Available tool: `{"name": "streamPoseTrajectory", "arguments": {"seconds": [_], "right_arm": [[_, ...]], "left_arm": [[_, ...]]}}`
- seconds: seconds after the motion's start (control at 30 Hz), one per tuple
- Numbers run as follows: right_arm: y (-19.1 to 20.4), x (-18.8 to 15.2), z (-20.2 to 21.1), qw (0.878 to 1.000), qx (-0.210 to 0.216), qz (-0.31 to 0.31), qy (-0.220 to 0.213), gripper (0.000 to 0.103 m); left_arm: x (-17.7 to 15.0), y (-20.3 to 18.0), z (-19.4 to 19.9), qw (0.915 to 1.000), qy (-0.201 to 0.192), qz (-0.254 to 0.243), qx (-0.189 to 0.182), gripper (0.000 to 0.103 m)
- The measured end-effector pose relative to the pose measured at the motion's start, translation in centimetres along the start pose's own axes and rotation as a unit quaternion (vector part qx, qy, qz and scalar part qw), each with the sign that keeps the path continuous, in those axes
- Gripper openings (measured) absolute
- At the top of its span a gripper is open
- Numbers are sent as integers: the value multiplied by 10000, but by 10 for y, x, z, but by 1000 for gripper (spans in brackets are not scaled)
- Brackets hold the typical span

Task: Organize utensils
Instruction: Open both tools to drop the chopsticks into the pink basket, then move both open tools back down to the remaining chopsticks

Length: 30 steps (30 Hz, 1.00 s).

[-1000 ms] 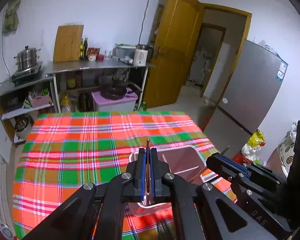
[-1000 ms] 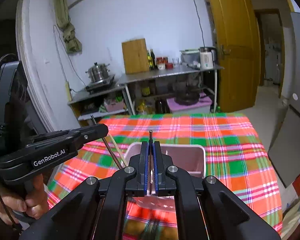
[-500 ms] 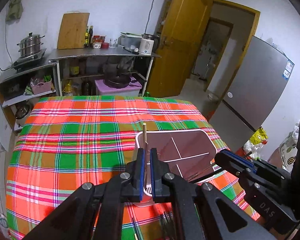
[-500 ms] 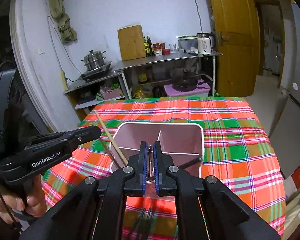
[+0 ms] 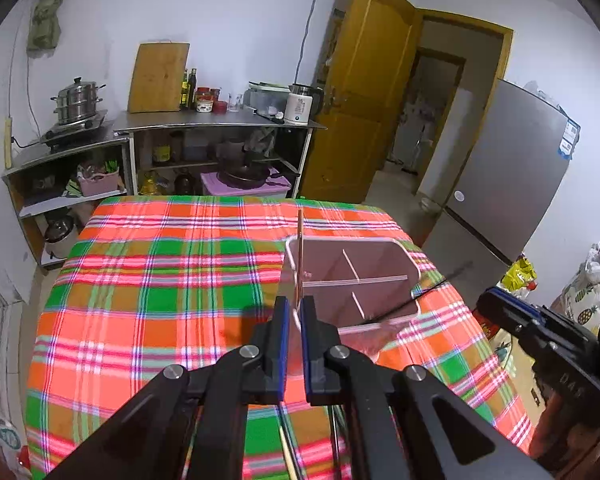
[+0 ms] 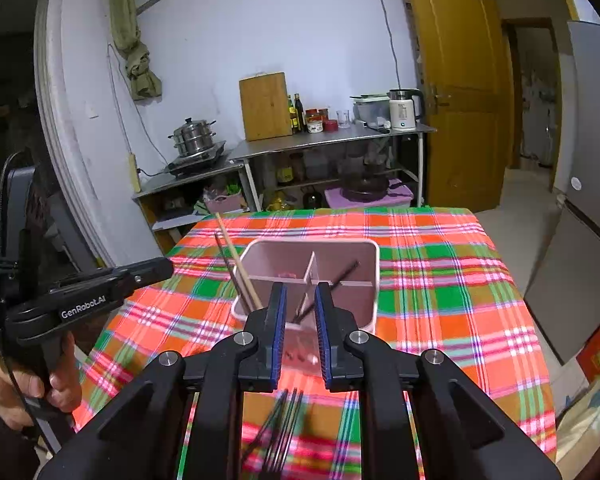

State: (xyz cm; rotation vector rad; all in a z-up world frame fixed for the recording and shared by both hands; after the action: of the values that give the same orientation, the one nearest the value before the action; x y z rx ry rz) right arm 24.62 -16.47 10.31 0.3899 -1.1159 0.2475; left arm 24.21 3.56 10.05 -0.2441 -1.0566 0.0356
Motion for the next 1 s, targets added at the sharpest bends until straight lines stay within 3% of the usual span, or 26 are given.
{"name": "streamPoseTrajectory", "arguments": {"seconds": [0.47,1.0], "right_arm": [[-5,-65,52,9996,-81,-107,266,15],[4,-127,62,9972,18,-202,717,15]], "left_arm": [[-81,-14,57,9999,90,-141,-29,5],[-146,-12,66,9987,498,-43,-36,5]]}}
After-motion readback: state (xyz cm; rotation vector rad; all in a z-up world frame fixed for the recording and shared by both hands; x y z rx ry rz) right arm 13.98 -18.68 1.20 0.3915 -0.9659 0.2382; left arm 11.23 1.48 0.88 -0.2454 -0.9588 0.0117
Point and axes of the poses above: each gripper's, at about its wrist camera, not at the fingertips, and z roughly against the way its jaws point, y to its left, x to its top, the point moved 4 cm from there along -z, roughly the way its jaws point, and after that the axes turned 10 degrees about -y, right-handed, at the moved point
